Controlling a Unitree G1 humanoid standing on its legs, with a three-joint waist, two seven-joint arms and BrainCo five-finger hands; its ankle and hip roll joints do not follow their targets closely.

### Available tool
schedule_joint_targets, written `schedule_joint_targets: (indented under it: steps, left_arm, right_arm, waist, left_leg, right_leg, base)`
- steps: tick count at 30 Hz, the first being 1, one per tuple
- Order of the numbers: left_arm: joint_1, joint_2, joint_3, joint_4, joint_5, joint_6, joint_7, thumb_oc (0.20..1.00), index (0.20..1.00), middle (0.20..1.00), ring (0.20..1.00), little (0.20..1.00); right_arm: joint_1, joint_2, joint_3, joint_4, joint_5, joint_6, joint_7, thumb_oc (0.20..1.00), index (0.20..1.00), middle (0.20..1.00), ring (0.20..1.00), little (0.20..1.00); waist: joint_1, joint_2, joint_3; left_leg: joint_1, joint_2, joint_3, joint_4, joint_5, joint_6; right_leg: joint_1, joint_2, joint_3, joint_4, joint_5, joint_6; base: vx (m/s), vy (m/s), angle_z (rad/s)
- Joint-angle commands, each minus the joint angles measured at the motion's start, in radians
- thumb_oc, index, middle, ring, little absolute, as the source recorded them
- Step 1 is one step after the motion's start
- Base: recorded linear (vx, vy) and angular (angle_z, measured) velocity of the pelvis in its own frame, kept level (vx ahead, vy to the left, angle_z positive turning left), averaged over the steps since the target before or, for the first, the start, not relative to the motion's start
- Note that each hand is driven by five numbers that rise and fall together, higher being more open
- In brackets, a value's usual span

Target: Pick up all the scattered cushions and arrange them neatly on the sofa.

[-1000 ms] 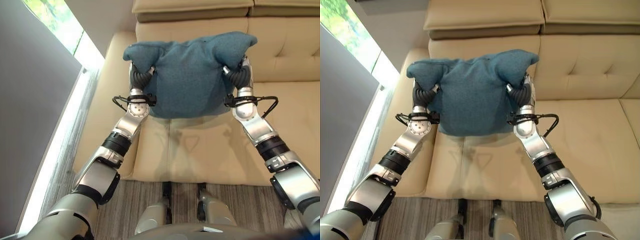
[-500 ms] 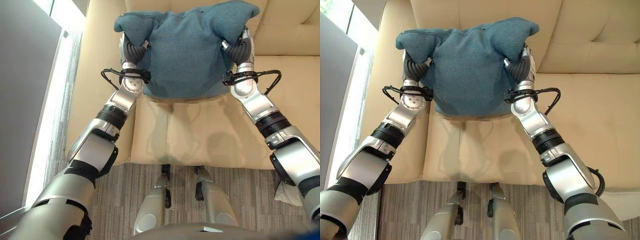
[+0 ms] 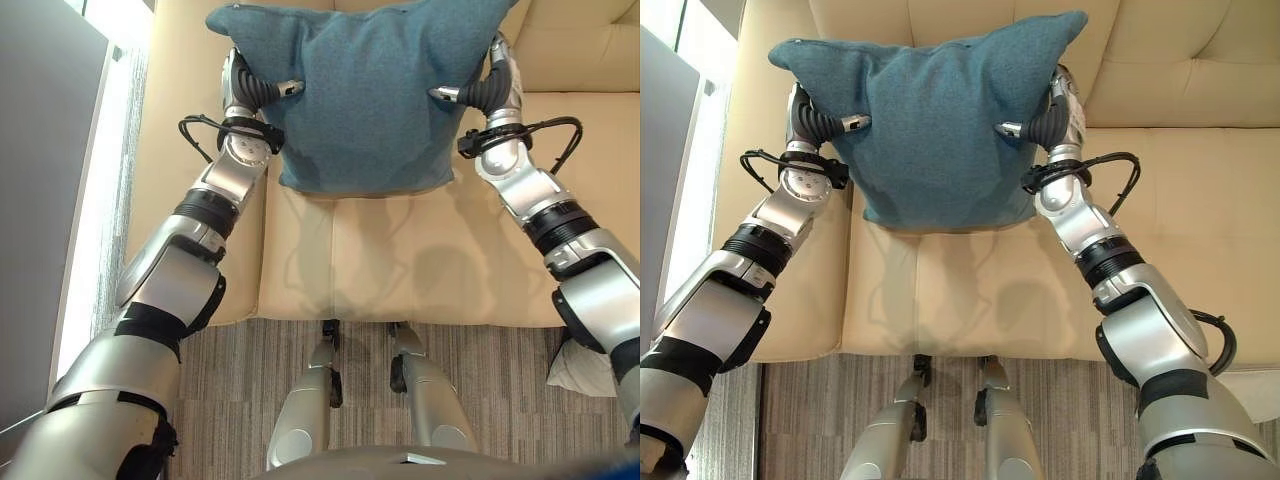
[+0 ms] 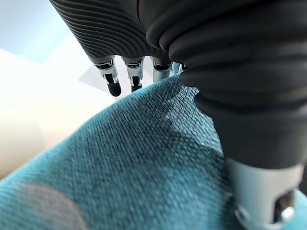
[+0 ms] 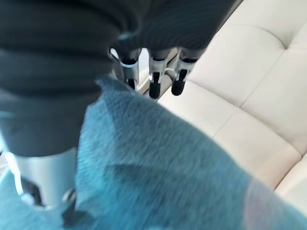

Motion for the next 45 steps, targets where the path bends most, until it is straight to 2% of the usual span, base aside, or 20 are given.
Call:
schedule_joint_targets:
  steps: [1, 4, 6, 8, 10, 11, 12, 13, 16, 17, 20, 26, 29, 32, 36, 40, 41, 42, 43, 45]
  left_arm:
    - [-0.078, 0.009, 0.006, 0.068, -0.065, -0.067, 0.006, 1.0, 1.0, 1.0, 1.0, 1.0]
    - [-0.007, 0.069, 0.067, 0.084, -0.118, -0.077, -0.017, 1.0, 1.0, 1.0, 1.0, 1.0]
    - [0.024, 0.079, 0.088, 0.082, -0.129, -0.078, -0.021, 1.0, 1.0, 1.0, 1.0, 1.0]
    - [0.133, 0.095, 0.157, 0.023, -0.136, -0.085, -0.016, 1.0, 1.0, 1.0, 1.0, 1.0]
    - [0.329, 0.096, 0.251, -0.151, -0.125, -0.109, -0.021, 1.0, 1.0, 1.0, 1.0, 1.0]
    - [0.488, 0.069, 0.309, -0.276, -0.122, -0.116, -0.034, 1.0, 1.0, 1.0, 1.0, 1.0]
    - [0.559, 0.054, 0.328, -0.327, -0.103, -0.117, -0.039, 1.0, 1.0, 1.0, 1.0, 1.0]
    - [0.713, -0.011, 0.374, -0.424, -0.09, -0.118, -0.054, 1.0, 1.0, 1.0, 1.0, 1.0]
    - [1.063, -0.117, 0.469, -0.533, -0.034, -0.086, -0.123, 1.0, 1.0, 1.0, 1.0, 1.0]
    - [1.214, -0.154, 0.498, -0.52, -0.012, -0.058, -0.183, 1.0, 1.0, 1.0, 1.0, 1.0]
    - [1.339, -0.228, 0.503, -0.356, 0.02, -0.021, -0.249, 1.0, 1.0, 1.0, 1.0, 1.0]
    - [1.328, -0.302, 0.449, 0.024, 0.114, 0.021, -0.297, 1.0, 1.0, 1.0, 1.0, 1.0]
    - [1.308, -0.318, 0.433, 0.145, 0.168, 0.034, -0.299, 1.0, 1.0, 1.0, 1.0, 1.0]
    - [1.294, -0.319, 0.418, 0.179, 0.209, 0.039, -0.286, 1.0, 1.0, 1.0, 1.0, 1.0]
    - [1.248, -0.302, 0.401, 0.171, 0.204, 0.045, -0.28, 1.0, 1.0, 1.0, 1.0, 1.0]
    - [1.222, -0.304, 0.391, 0.183, 0.205, 0.051, -0.291, 1.0, 1.0, 1.0, 1.0, 1.0]
    - [1.209, -0.309, 0.387, 0.19, 0.205, 0.05, -0.303, 1.0, 1.0, 1.0, 1.0, 1.0]
    - [1.207, -0.312, 0.389, 0.191, 0.202, 0.05, -0.307, 1.0, 1.0, 1.0, 1.0, 1.0]
    - [1.198, -0.333, 0.367, 0.182, 0.203, 0.046, -0.306, 1.0, 1.0, 1.0, 1.0, 1.0]
    - [1.193, -0.337, 0.359, 0.187, 0.214, 0.049, -0.303, 1.0, 1.0, 1.0, 1.0, 1.0]
  right_arm:
    - [-0.099, 0.023, 0.004, 0.048, 0.027, -0.022, -0.001, 1.0, 1.0, 1.0, 1.0, 1.0]
    - [-0.057, -0.055, -0.02, 0.102, 0.038, 0.004, 0.017, 1.0, 1.0, 1.0, 1.0, 1.0]
    - [-0.036, -0.066, -0.035, 0.101, 0.038, 0.006, 0.015, 1.0, 1.0, 1.0, 1.0, 1.0]
    - [0.048, -0.105, -0.097, 0.063, 0.029, 0.005, 0.012, 1.0, 1.0, 1.0, 1.0, 1.0]
    - [0.228, -0.15, -0.188, -0.051, -0.019, 0.007, 0.024, 1.0, 1.0, 1.0, 1.0, 1.0]
    - [0.379, -0.152, -0.262, -0.143, -0.057, 0.008, 0.036, 1.0, 1.0, 1.0, 1.0, 1.0]
    - [0.461, -0.139, -0.311, -0.183, -0.068, 0.007, 0.044, 1.0, 1.0, 1.0, 1.0, 1.0]
    - [0.617, -0.094, -0.397, -0.243, -0.091, 0.003, 0.056, 1.0, 1.0, 1.0, 1.0, 1.0]
    - [0.933, 0.021, -0.55, -0.311, -0.147, 0.002, 0.101, 1.0, 1.0, 1.0, 1.0, 1.0]
    - [1.051, 0.085, -0.583, -0.307, -0.174, -0.002, 0.14, 1.0, 1.0, 1.0, 1.0, 1.0]
    - [1.132, 0.17, -0.563, -0.214, -0.186, -0.008, 0.192, 1.0, 1.0, 1.0, 1.0, 1.0]
    - [1.15, 0.247, -0.449, 0.006, -0.232, -0.003, 0.227, 1.0, 1.0, 1.0, 1.0, 1.0]
    - [1.143, 0.271, -0.402, 0.121, -0.258, 0.006, 0.235, 1.0, 1.0, 1.0, 1.0, 1.0]
    - [1.154, 0.303, -0.395, 0.197, -0.255, 0.01, 0.237, 1.0, 1.0, 1.0, 1.0, 1.0]
    - [1.16, 0.335, -0.386, 0.277, -0.225, 0.02, 0.242, 1.0, 1.0, 1.0, 1.0, 1.0]
    - [1.104, 0.31, -0.382, 0.308, -0.23, 0.046, 0.246, 1.0, 1.0, 1.0, 1.0, 1.0]
    - [1.079, 0.295, -0.384, 0.313, -0.229, 0.053, 0.254, 1.0, 1.0, 1.0, 1.0, 1.0]
    - [1.072, 0.292, -0.386, 0.313, -0.228, 0.056, 0.256, 1.0, 1.0, 1.0, 1.0, 1.0]
    - [1.029, 0.282, -0.388, 0.316, -0.226, 0.069, 0.251, 1.0, 1.0, 1.0, 1.0, 1.0]
    - [1.016, 0.281, -0.382, 0.323, -0.237, 0.075, 0.251, 1.0, 1.0, 1.0, 1.0, 1.0]
  waist:
    - [0.006, -0.019, -0.061]
    - [0.01, -0.023, -0.065]
    - [0.01, -0.025, -0.067]
    - [0.012, -0.029, -0.074]
    - [0.013, -0.037, -0.087]
    - [0.012, -0.044, -0.096]
    - [0.012, -0.047, -0.101]
    - [0.012, -0.051, -0.106]
    - [0.018, -0.062, -0.126]
    - [0.023, -0.067, -0.137]
    - [0.033, -0.072, -0.153]
    - [0.043, -0.079, -0.167]
    - [0.046, -0.081, -0.173]
    - [0.046, -0.084, -0.171]
    - [0.037, -0.093, -0.145]
    - [0.049, -0.1, -0.127]
    - [0.051, -0.096, -0.127]
    - [0.05, -0.091, -0.127]
    - [0.034, -0.075, -0.134]
    - [0.032, -0.075, -0.138]
  left_leg:
    - [0.019, 0.0, 0.029, 0.004, -0.039, -0.052]
    - [0.041, 0.001, 0.031, 0.004, -0.046, -0.05]
    - [0.049, 0.001, 0.032, 0.004, -0.049, -0.049]
    - [0.067, 0.003, 0.034, 0.004, -0.056, -0.046]
    - [0.097, 0.006, 0.035, 0.004, -0.067, -0.044]
    - [0.121, 0.006, 0.035, 0.004, -0.072, -0.042]
    - [0.135, 0.006, 0.035, 0.004, -0.077, -0.04]
    - [0.158, 0.008, 0.035, 0.004, -0.084, -0.036]
    - [0.233, 0.009, 0.031, 0.004, -0.105, -0.026]
    - [0.271, 0.012, 0.033, 0.004, -0.112, -0.021]
    - [0.311, 0.013, 0.04, 0.004, -0.118, -0.018]
    - [0.362, 0.02, 0.042, 0.004, -0.13, -0.019]
    - [0.39, 0.023, 0.043, 0.004, -0.137, -0.021]
    - [0.411, 0.032, 0.041, 0.006, -0.138, -0.027]
    - [0.387, 0.051, 0.024, 0.095, -0.15, -0.036]
    - [0.382, 0.005, -0.03, 0.231, -0.237, -0.028]
    - [0.41, -0.027, -0.074, 0.263, -0.276, -0.024]
    - [0.425, -0.034, -0.092, 0.268, -0.286, -0.022]
    - [0.449, -0.057, -0.138, 0.247, -0.314, -0.008]
    - [0.448, -0.065, -0.138, 0.235, -0.318, 0.0]
  right_leg:
    - [0.051, -0.051, 0.0, 0.048, -0.093, 0.115]
    - [0.074, -0.049, -0.001, 0.044, -0.099, 0.112]
    - [0.081, -0.047, 0.0, 0.044, -0.101, 0.111]
    - [0.103, -0.044, 0.004, 0.038, -0.105, 0.11]
    - [0.141, -0.041, 0.001, 0.025, -0.111, 0.11]
    - [0.17, -0.042, -0.002, 0.017, -0.114, 0.109]
    - [0.187, -0.042, -0.001, 0.015, -0.118, 0.109]
    - [0.217, -0.042, -0.005, 0.011, -0.125, 0.109]
    - [0.301, -0.044, -0.014, 0.004, -0.143, 0.111]
    - [0.342, -0.042, -0.021, 0.004, -0.153, 0.113]
    - [0.382, -0.039, -0.024, 0.004, -0.159, 0.115]
    - [0.431, -0.031, -0.019, 0.004, -0.174, 0.114]
    - [0.456, -0.023, -0.015, 0.004, -0.186, 0.109]
    - [0.48, -0.014, -0.015, 0.004, -0.2, 0.104]
    - [0.507, 0.002, -0.016, 0.004, -0.218, 0.08]
    - [0.516, -0.017, 0.006, 0.028, -0.209, 0.076]
    - [0.503, -0.024, 0.017, 0.046, -0.2, 0.076]
    - [0.494, -0.024, 0.022, 0.054, -0.195, 0.077]
    - [0.425, -0.031, 0.041, 0.083, -0.168, 0.086]
    - [0.402, -0.04, 0.047, 0.091, -0.156, 0.092]
  base:
    - [0.0, 0.0, 0.0]
    - [0.03, -0.006, 0.01]
    - [0.04, -0.004, -0.02]
    - [0.05, -0.006, -0.02]
    - [0.1, -0.026, 0.0]
    - [0.12, -0.024, 0.03]
    - [0.13, -0.027, 0.04]
    - [0.13, -0.026, 0.03]
    - [0.15, -0.018, 0.04]
    - [0.09, -0.005, 0.02]
    - [-0.03, 0.005, 0.03]
    - [-0.04, -0.012, 0.04]
    - [0.0, -0.011, -0.01]
    - [-0.04, -0.065, -0.02]
    - [-0.14, -0.077, 0.21]
    - [-0.15, 0.042, -0.01]
    - [-0.2, 0.124, -0.3]
    - [-0.36, 0.264, -0.43]
    - [-0.31, 0.249, -0.61]
    - [-0.23, 0.193, -0.65]
